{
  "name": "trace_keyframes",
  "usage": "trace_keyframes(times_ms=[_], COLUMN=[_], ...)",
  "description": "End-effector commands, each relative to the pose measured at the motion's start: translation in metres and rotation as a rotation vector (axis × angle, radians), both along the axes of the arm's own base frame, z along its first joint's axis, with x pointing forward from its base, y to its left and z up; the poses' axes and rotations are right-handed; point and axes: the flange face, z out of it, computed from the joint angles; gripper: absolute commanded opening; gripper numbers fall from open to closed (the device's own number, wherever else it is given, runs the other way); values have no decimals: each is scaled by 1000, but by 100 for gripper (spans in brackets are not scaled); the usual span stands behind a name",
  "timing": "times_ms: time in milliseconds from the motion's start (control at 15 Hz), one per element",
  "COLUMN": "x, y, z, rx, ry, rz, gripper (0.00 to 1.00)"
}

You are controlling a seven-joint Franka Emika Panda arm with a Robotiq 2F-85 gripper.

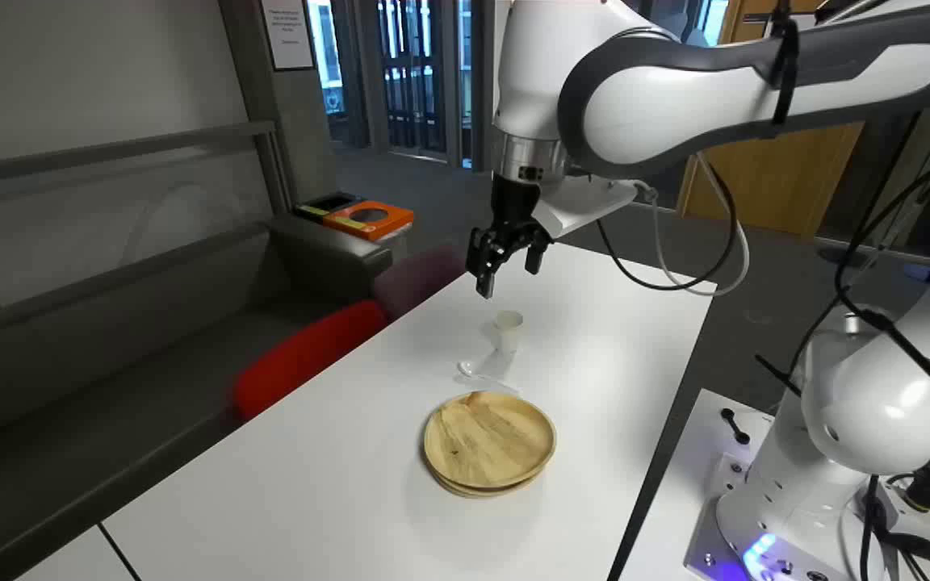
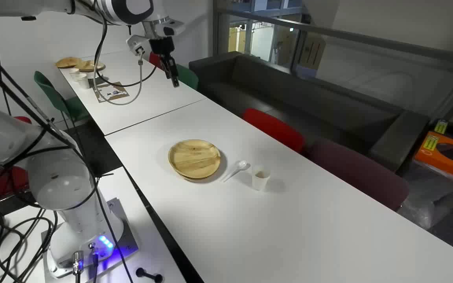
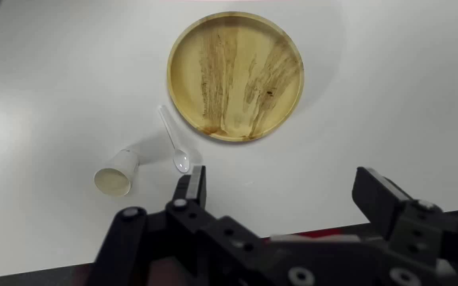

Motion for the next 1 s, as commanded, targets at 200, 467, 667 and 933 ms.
trace_keyframes(times_ms=[200,467,667,933], x=[27,69,96,127], y=[-15,-59,-98,-135], z=[-24,-73,-110,-157], rx=[5,-12,-38,-69], ry=[38,94,164,213], rz=[-15,-45,-54,-122], gripper=[100,100,100,100])
